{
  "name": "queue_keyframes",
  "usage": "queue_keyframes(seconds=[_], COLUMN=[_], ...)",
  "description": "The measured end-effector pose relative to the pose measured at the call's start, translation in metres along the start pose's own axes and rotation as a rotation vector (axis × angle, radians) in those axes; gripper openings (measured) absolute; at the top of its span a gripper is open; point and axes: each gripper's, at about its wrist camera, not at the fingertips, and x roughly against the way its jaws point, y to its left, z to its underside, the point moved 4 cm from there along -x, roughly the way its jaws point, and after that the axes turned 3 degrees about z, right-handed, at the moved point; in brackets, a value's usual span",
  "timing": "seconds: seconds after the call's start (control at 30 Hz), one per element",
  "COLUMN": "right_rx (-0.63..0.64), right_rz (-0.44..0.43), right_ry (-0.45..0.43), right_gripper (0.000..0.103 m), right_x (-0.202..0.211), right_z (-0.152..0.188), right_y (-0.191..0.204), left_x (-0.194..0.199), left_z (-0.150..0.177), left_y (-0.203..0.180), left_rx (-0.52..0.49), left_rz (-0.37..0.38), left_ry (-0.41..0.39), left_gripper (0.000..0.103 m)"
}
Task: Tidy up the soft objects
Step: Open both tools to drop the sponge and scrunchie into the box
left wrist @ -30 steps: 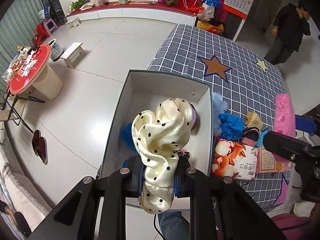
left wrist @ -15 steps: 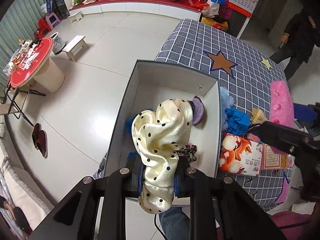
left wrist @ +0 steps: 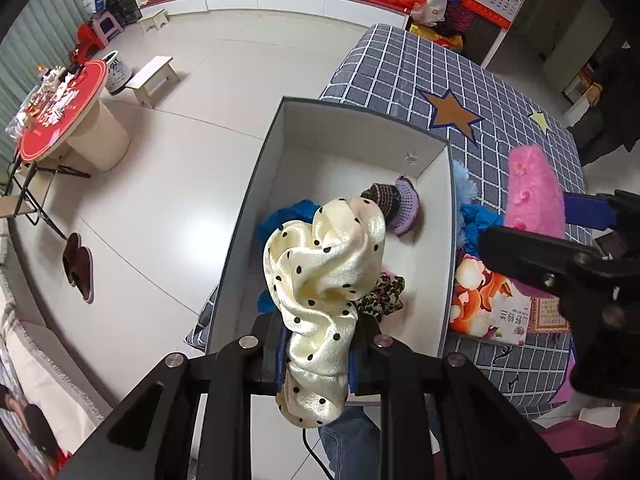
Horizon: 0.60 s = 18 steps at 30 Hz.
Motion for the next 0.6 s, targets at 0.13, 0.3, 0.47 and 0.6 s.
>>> queue_keyframes(seconds=[0.13,0.3,0.47,0.6], right_rx=[0.002,0.004,-0.005,-0.091], right_rz=[-0.009,-0.013,-0.059,-0.126], right_ry=[0.015,0.012,0.029,0.041], right_gripper=[0.077,0.077,0.086,0.102], right_x=[-0.008,-0.010,-0.013,-0.012], right_z=[-0.001,-0.006,-0.012,-0.017], right_y=[0.003,0.005,0.007,-0.011], left_x=[-0.004,-0.006,-0.006,-0.003], left_z=[0.002,0.002,0.001,-0.001], left_y=[0.002,0.002,0.004,0.008], left_rx=[0.006,0.003,0.019,0.057], left_rz=[-0.002,-0.011,0.002,0.105], left_ry=[0.014,0.008,-0.007,-0.024], left_gripper=[0.024,0.032,0.080,0.088])
